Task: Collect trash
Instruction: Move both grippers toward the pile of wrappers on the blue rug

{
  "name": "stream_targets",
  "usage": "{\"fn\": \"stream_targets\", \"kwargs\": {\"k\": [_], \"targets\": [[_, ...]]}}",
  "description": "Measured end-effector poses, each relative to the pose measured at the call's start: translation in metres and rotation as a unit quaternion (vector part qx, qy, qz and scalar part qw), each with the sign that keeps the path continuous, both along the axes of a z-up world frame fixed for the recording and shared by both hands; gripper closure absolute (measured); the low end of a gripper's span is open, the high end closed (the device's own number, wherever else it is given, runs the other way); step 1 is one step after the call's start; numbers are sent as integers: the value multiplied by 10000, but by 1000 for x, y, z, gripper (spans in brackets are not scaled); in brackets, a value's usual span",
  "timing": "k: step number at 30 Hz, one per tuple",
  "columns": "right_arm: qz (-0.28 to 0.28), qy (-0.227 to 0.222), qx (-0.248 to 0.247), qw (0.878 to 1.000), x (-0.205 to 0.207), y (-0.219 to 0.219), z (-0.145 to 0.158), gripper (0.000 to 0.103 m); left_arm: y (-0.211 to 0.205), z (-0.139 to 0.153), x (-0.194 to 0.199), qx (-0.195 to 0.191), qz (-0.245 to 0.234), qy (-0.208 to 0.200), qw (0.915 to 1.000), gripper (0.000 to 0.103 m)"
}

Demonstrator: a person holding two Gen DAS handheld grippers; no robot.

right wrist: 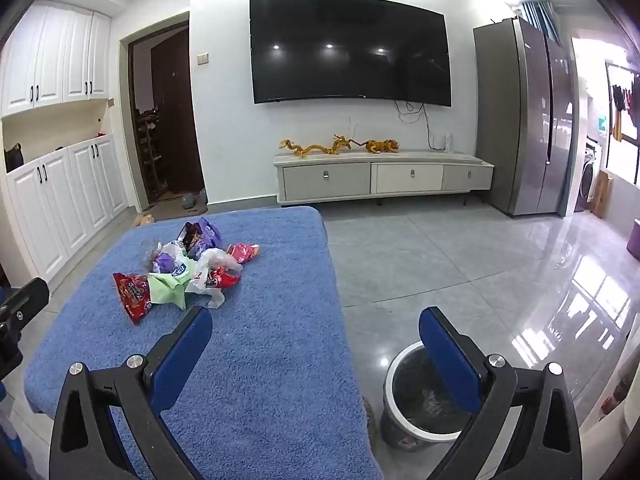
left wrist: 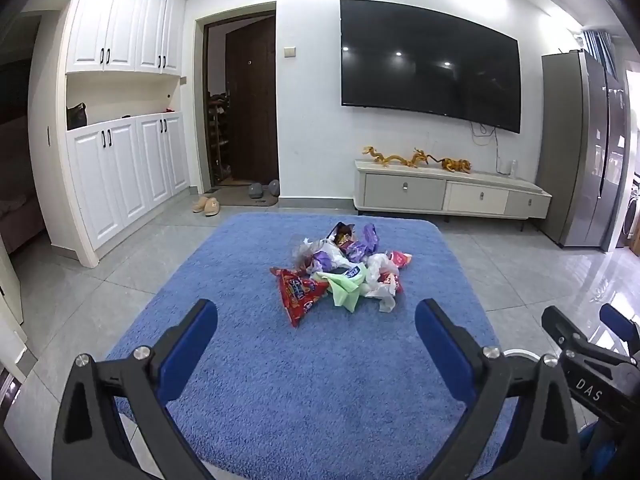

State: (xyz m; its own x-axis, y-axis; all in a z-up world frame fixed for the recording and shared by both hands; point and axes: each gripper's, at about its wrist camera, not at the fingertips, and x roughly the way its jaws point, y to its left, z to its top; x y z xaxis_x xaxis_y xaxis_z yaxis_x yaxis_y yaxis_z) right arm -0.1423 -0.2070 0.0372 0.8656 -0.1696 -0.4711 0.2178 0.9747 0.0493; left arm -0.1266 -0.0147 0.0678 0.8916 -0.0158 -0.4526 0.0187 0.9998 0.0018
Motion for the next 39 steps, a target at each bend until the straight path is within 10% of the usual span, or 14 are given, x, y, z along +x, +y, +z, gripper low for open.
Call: {"fn": "stream_targets", "kwargs": {"k": [39], "targets": [[-103,-115,-381,9992,8,-11,-4,0,-24,6,-11,-65,-573,-154,9982,3]]}}
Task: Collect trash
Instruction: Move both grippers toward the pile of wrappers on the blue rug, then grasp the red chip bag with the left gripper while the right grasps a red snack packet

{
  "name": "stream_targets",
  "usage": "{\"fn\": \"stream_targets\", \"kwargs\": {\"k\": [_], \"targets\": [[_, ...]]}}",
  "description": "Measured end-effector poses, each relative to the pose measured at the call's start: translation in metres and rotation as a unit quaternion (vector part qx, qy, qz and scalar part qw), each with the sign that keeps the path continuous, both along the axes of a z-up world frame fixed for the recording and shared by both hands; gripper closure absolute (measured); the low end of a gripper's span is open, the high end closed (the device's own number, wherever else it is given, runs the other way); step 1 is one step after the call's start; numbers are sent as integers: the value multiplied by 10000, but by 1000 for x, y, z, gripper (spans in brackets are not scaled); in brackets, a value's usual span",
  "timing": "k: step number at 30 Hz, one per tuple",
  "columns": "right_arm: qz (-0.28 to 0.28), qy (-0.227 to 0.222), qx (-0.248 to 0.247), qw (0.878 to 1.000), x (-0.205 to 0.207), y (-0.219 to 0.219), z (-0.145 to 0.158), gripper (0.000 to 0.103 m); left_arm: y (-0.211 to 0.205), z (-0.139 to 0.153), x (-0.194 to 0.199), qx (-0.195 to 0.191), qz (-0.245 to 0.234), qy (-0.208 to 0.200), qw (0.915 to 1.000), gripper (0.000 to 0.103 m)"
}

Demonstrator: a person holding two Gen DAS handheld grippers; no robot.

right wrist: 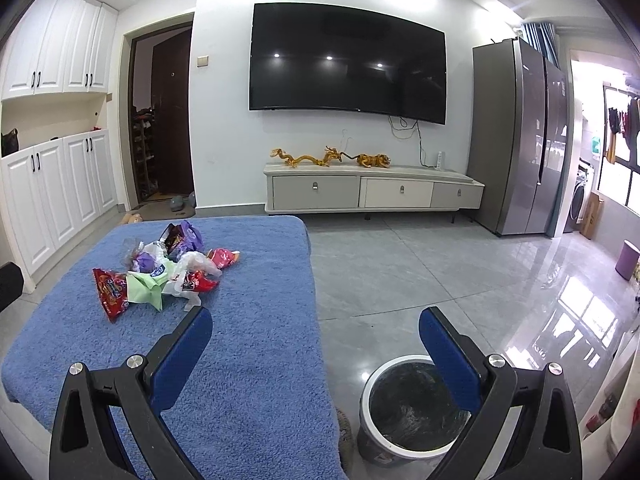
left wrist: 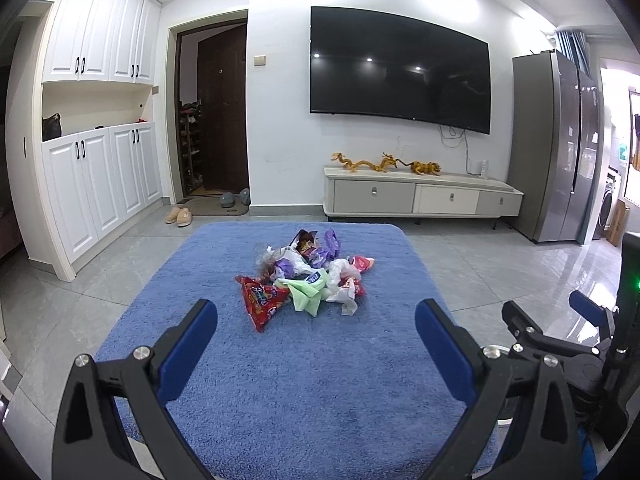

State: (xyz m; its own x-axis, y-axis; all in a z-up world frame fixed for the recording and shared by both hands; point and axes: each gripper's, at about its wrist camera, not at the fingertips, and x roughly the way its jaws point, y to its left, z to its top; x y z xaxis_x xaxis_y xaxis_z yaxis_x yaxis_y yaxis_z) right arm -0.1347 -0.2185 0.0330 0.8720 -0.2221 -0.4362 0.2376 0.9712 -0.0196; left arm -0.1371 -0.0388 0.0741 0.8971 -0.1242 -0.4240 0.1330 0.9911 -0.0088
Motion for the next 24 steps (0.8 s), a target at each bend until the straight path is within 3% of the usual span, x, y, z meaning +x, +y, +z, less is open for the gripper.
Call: {"fn": "stream_targets", "kwargs": {"k": [7,10,14,24], "targets": [[-33,-114,30,9999,-4,-1,2,0,0,0,0,-20,24,-42,10000,3],[5,-358,232,9991,-8,-7,6,0,9,-2,3,-87,175,-89,9998,3],[-76,-402,274,9988,-5,-16,6,0,27,-10,20,-97,230,105,9996,3],[449,262,328,9981,25,-14,-16,0,92,-51,70,-215,552,663,9960,3]]}}
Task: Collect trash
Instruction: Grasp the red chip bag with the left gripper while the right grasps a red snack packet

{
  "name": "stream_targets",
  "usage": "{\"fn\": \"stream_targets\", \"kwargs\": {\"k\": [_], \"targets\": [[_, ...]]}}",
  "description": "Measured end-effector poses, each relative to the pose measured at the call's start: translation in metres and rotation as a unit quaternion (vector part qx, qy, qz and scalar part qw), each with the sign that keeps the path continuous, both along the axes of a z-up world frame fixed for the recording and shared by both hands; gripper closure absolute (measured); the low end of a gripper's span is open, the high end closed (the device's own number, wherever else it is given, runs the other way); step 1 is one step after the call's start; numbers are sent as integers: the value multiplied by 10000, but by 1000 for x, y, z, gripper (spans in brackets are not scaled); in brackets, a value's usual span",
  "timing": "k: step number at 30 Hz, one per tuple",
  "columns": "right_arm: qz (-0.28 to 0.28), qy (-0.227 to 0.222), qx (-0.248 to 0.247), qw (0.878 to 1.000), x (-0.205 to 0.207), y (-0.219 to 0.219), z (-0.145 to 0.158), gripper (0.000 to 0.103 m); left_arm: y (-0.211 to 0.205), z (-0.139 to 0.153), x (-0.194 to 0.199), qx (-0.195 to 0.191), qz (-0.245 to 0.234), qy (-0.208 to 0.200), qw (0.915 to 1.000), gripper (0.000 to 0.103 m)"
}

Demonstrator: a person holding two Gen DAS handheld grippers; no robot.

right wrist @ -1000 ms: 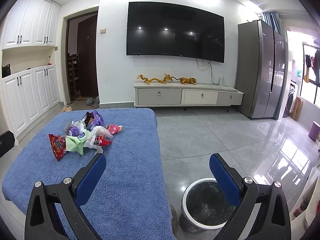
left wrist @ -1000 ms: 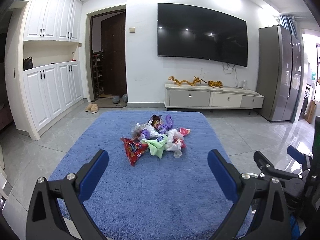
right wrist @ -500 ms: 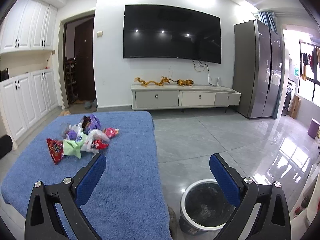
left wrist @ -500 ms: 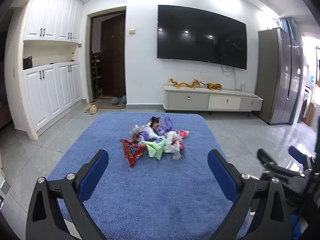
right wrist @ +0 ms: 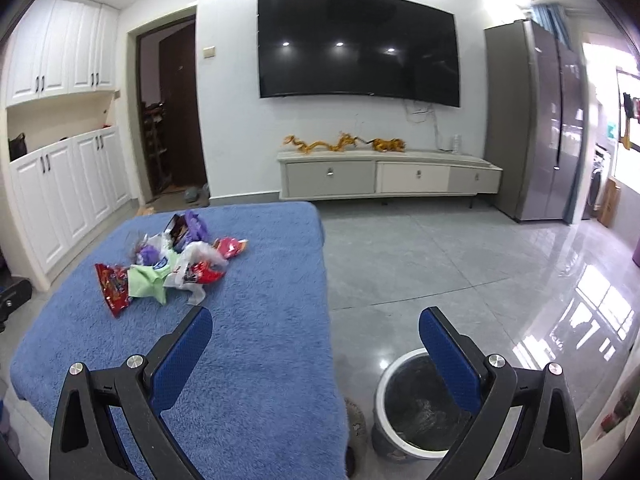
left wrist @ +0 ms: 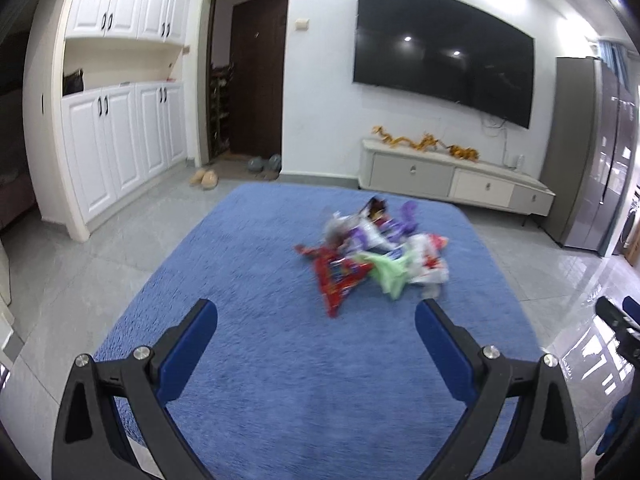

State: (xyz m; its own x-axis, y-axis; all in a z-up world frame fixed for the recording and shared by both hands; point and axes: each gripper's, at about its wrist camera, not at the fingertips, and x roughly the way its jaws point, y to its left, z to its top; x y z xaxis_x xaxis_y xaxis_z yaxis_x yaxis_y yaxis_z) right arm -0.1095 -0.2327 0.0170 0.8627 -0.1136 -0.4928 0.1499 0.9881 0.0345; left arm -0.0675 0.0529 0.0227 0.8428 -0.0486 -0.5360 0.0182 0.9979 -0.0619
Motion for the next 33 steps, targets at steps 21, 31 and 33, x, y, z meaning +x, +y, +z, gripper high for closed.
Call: {"fn": "stream_targets", "kwargs": {"k": [21,31,33], "targets": [[2026,1132,1593,9596,152,52,-46,53,-1,-71,157,-561,-1160,1474,9807,54],[2173,1540,2015,9426,188,67,-69,81,-3,-95,181,-680,-1297,1738,9738,85],[2137,1538,2004,9437,184,66,-70,84,-1,-93,178,-716,-1287,1704,9743,88]]}}
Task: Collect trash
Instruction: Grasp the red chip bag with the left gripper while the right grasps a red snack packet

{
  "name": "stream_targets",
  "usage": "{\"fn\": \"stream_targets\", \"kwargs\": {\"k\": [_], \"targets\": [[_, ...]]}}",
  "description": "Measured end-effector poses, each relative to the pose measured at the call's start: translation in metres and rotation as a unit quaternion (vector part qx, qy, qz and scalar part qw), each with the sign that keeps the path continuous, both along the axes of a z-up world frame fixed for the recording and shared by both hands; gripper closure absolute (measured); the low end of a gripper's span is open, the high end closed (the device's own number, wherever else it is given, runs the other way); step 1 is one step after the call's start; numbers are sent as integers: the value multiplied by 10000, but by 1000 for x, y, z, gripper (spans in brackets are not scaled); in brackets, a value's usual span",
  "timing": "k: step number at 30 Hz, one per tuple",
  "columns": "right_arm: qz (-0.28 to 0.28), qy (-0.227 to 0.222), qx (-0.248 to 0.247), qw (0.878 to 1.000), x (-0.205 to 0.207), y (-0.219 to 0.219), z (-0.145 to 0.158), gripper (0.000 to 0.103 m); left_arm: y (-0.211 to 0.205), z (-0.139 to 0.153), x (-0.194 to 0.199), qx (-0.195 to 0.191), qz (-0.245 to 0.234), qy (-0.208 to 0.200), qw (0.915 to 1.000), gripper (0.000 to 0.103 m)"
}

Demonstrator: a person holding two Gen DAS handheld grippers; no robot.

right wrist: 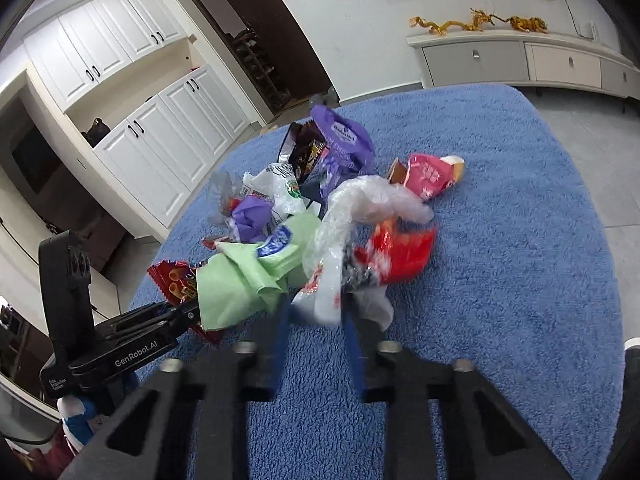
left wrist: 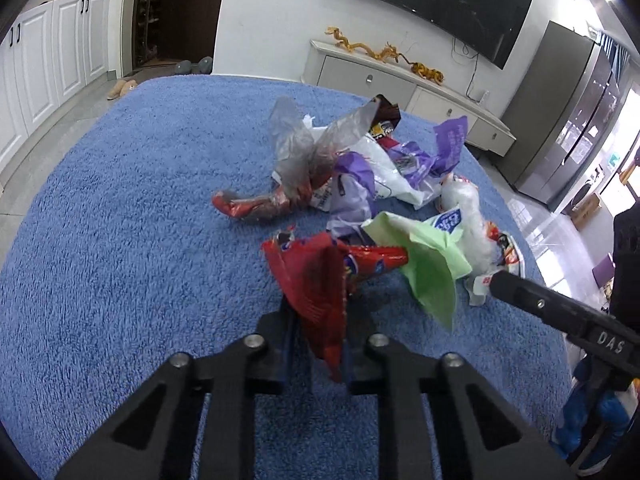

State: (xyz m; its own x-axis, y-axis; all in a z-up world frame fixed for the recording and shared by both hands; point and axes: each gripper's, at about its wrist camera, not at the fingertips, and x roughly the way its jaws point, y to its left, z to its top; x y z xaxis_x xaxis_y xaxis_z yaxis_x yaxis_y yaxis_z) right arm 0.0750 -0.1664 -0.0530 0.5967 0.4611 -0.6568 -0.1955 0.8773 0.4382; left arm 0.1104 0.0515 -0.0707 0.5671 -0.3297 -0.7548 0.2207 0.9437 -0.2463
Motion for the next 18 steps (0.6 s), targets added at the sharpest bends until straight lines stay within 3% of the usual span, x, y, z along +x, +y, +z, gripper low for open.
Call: {"fn": "stream_targets", "kwargs": {"k": [5,6,18], "targets": [[73,-180,-96,9998,-20,-1,8,87,7,13,-18,67,71,-202,9997,93],[124,-226,-121,9996,-25,0,12,97,9,16,-23,75,93,-238,9996,94],[480,-696,-31,9964,-89,7,40,99,11,73,-98,169,216,-805,9964,94]]}}
